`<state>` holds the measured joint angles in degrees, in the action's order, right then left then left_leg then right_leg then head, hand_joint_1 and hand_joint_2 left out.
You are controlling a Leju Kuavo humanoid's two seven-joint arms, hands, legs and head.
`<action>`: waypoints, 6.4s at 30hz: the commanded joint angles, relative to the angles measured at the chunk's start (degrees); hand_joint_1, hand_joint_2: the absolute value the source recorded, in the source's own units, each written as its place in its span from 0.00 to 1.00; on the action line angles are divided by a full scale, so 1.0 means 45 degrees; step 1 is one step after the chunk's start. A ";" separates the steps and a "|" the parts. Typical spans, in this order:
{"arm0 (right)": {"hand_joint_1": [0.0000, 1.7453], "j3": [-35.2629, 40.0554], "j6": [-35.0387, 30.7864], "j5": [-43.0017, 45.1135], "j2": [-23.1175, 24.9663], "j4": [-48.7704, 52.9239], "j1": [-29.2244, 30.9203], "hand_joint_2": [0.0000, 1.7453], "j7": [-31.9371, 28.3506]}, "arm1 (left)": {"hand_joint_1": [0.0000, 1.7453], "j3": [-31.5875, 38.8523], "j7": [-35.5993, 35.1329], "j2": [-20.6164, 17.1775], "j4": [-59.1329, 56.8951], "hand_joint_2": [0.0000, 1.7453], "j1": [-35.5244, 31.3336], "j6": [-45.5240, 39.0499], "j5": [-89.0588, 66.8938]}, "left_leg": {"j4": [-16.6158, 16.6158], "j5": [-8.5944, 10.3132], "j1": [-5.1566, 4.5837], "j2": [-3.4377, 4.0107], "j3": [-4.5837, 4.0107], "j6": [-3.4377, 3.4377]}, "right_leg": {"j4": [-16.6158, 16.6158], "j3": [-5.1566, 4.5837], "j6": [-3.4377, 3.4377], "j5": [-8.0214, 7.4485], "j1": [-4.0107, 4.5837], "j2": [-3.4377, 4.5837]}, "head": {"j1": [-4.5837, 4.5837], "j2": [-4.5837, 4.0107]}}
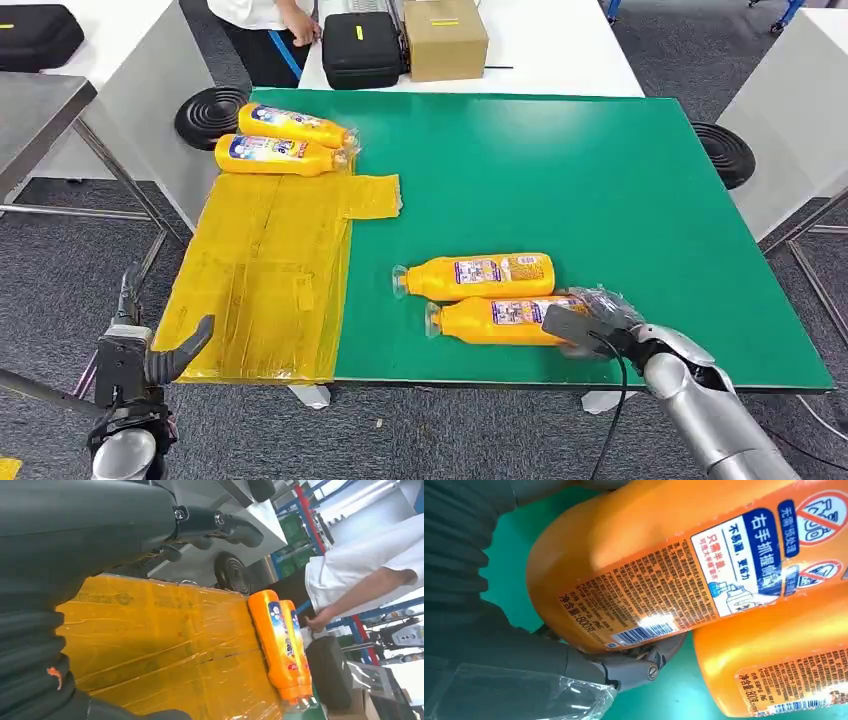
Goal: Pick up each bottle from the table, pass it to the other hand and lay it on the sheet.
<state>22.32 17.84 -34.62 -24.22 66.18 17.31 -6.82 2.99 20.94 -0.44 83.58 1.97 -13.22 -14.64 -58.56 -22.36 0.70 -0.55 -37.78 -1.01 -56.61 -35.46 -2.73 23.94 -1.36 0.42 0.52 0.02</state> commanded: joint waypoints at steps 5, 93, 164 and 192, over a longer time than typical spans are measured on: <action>1.00 -0.0517 -0.0283 0.1493 0.0913 0.1050 -0.1109 1.00 -0.1743 | 0.00 0.0108 0.0100 -0.0048 -0.0338 1.00 -0.0161 0.0167 0.0149 | 0.0010 -0.0014 0.0010 0.0006 0.0035 0.0007 | 0.0015 0.0040 0.0025 0.0010 0.0015 -0.0004 | 0.0005 0.0000; 1.00 -0.0943 -0.2031 0.3527 0.8634 -0.7174 0.1806 1.00 -0.5515 | 0.00 -0.2908 0.0811 0.0495 -0.2606 1.00 -0.2449 0.7585 0.4377 | 0.0010 0.0002 0.0004 0.0006 0.0006 0.0009 | 0.0001 0.0004 0.0025 0.0012 0.0006 -0.0007 | -0.0005 0.0000; 0.00 0.0323 -0.2812 0.2839 0.8305 -0.3920 0.0918 0.00 -0.6188 | 1.00 -0.3485 -0.0054 -0.0030 -0.3169 1.00 -0.3436 0.5652 0.3903 | 0.0009 -0.0011 0.0010 0.0001 0.0037 0.0011 | 0.0003 0.0036 0.0036 0.0025 0.0015 -0.0020 | 0.0000 0.0000; 0.00 -0.1188 -0.0099 0.6226 0.7529 0.1299 -0.1419 1.00 -0.5998 | 1.00 -0.5023 -0.1517 -0.2224 -0.3475 1.00 -0.8852 0.4258 -0.2451 | -0.0021 0.0035 0.0033 -0.0077 -0.0038 0.0016 | -0.0025 -0.0032 0.0034 0.0019 0.0029 -0.0093 | -0.0005 0.0000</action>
<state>24.63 14.01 -15.54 10.45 63.15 13.94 -34.10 -8.16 17.89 -5.58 81.07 -24.16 3.65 -14.13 -58.58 -22.20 0.76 -0.57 -37.97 -0.95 -56.65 -35.73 -2.70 23.91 -1.34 0.39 0.50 0.02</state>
